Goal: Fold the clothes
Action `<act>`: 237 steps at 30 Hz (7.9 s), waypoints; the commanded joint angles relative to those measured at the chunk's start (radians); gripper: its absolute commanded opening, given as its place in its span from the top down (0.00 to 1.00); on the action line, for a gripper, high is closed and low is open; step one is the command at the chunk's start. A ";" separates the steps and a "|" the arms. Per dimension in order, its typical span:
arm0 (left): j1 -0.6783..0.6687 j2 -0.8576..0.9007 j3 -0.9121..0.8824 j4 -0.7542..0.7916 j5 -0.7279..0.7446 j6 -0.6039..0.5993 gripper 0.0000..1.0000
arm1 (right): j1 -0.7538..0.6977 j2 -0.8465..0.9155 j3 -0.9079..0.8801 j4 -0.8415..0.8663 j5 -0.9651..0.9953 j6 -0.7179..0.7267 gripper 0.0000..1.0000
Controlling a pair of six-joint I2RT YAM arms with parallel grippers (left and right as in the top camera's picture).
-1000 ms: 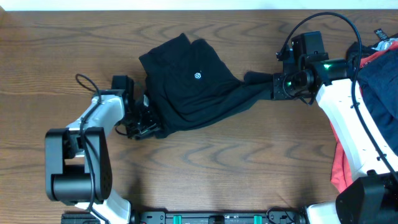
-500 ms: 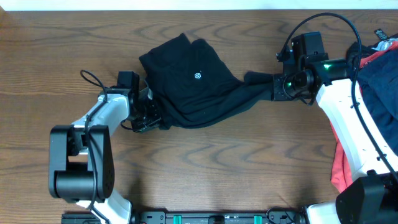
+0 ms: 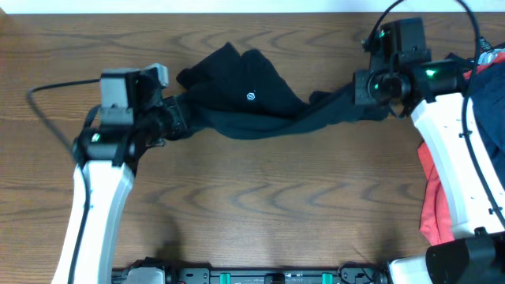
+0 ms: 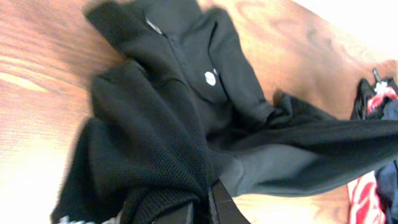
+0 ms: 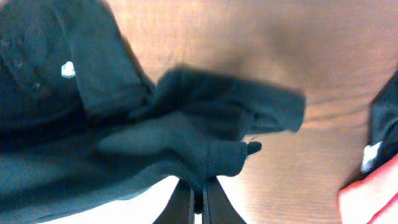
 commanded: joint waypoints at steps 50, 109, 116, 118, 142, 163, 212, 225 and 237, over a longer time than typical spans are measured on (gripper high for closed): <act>0.000 -0.243 0.965 -0.454 -0.218 0.172 0.94 | -0.162 -0.348 0.689 -0.435 0.266 0.021 0.99; 0.031 0.939 0.953 -0.142 -0.403 0.199 0.94 | -0.163 0.727 0.685 -0.164 0.143 -0.008 0.99; 0.069 0.993 0.953 -0.129 -0.402 0.201 0.94 | -0.175 0.740 0.685 -0.156 0.139 -0.015 0.99; 0.077 1.001 0.953 -0.149 -0.402 0.202 0.94 | -0.180 0.740 0.686 -0.155 0.139 -0.018 0.99; 0.085 1.009 0.953 -0.173 -0.397 0.201 0.94 | -0.237 0.744 0.685 -0.050 0.079 -0.068 0.99; 0.085 1.009 0.953 0.004 -0.397 0.186 0.02 | -0.243 0.743 0.690 0.170 0.011 -0.029 0.01; -0.002 0.218 0.363 -0.579 -0.214 0.171 0.02 | 0.018 0.286 0.654 -0.595 0.121 0.063 0.01; -0.023 0.159 -0.032 -0.344 -0.055 0.142 0.01 | 0.083 0.117 -0.170 -0.139 -0.147 0.102 0.03; -0.023 0.254 -0.203 -0.236 0.087 0.121 0.55 | 0.083 0.117 -0.341 -0.031 -0.138 0.103 0.59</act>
